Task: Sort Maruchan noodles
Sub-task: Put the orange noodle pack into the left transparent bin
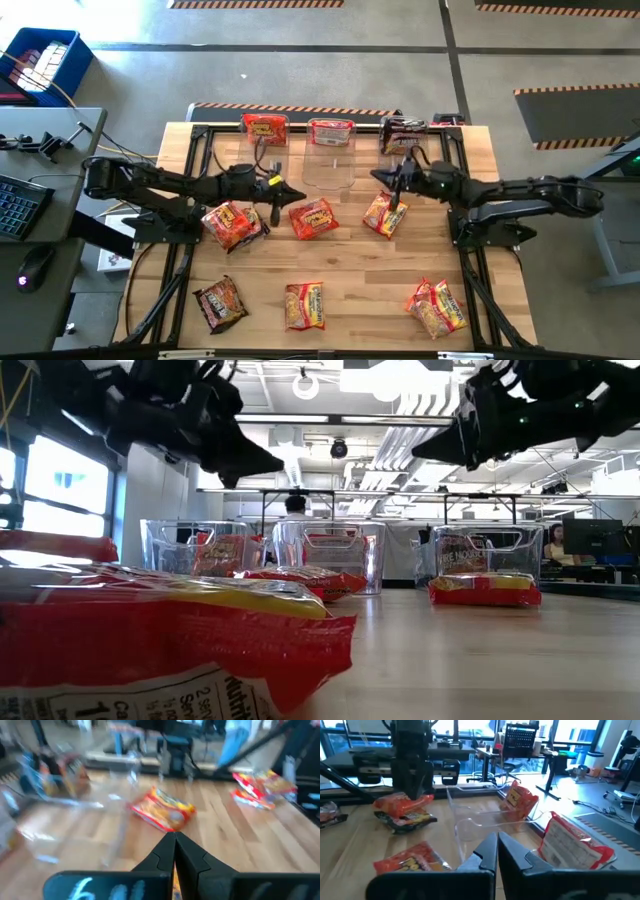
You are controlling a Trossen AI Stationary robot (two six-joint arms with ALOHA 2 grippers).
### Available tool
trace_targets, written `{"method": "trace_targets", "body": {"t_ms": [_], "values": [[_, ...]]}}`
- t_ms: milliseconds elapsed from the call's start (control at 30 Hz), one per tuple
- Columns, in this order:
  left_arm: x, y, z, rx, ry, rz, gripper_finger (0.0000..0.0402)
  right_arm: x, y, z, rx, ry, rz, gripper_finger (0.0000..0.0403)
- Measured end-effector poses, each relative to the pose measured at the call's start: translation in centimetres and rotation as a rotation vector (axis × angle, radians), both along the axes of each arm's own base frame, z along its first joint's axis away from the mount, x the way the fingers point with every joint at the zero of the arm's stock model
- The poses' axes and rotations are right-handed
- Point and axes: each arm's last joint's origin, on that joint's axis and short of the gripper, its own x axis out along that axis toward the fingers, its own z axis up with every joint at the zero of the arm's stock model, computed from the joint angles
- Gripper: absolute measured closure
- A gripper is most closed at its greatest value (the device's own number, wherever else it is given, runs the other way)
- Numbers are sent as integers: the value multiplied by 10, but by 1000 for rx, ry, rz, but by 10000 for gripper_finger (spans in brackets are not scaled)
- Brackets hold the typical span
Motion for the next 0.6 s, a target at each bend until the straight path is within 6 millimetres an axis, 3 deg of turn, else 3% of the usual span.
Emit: {"method": "trace_targets", "body": {"t_ms": [167, 300, 467, 600], "values": [[-3, -28, 8, -57, 287, 30, 401, 3, 17, -2, -28, 24, 25, 403], [-18, -51, 12, -99, 608, 146, 391, 4, 25, -2, -48, 33, 62, 403], [-35, -83, 18, -71, 858, 228, 348, 4, 29, -3, -48, 44, 83, 403], [-43, -100, 20, -82, 959, 295, 301, 4, 30, -5, -36, 57, 86, 403]]}}
